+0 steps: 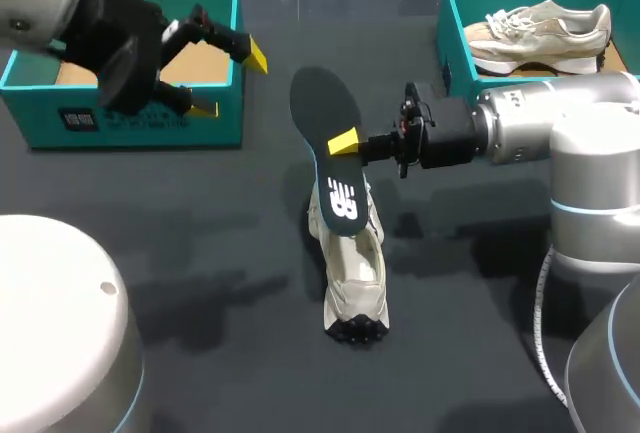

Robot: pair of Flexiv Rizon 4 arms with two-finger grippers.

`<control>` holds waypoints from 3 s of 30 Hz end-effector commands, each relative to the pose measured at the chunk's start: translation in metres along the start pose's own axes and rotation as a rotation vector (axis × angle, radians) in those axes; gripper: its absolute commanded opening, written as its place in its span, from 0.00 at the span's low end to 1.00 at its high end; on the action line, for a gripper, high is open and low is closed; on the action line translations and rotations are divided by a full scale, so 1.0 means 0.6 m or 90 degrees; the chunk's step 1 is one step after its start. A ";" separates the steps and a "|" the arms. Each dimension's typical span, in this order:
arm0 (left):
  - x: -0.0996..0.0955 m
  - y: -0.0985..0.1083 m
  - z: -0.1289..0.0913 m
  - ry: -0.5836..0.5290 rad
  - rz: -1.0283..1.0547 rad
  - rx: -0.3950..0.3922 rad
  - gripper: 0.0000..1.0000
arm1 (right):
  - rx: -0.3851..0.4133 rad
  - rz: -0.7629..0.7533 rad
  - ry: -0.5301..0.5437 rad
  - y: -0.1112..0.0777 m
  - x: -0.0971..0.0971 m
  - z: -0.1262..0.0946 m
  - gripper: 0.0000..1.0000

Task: Take the shoe out of the shoebox, open the shoe tongue, remove and reinsert the insole, then place the shoe into the shoebox

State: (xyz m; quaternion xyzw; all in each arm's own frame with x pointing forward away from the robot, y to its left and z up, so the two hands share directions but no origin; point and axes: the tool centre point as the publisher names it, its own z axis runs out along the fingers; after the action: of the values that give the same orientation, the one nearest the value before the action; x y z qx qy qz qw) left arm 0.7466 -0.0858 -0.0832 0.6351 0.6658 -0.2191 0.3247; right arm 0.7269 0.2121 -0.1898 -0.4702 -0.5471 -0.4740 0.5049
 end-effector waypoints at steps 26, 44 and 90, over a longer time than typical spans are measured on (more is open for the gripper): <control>-0.089 0.101 0.101 0.551 -0.071 0.167 1.00 | 0.000 0.000 -0.002 -0.001 -0.001 0.002 0.00; -0.107 0.071 0.127 0.592 -0.068 0.132 1.00 | 0.000 0.000 -0.002 -0.001 -0.001 0.002 0.00; 0.044 -0.011 0.006 0.059 -0.198 -0.027 1.00 | 0.000 0.000 -0.002 -0.001 -0.001 0.002 0.00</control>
State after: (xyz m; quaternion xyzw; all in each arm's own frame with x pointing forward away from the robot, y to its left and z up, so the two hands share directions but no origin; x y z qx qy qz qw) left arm 0.7327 -0.0776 -0.0976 0.5551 0.8138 -0.1115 0.1308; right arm 0.7274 0.2126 -0.1898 -0.4702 -0.5479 -0.4731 0.5049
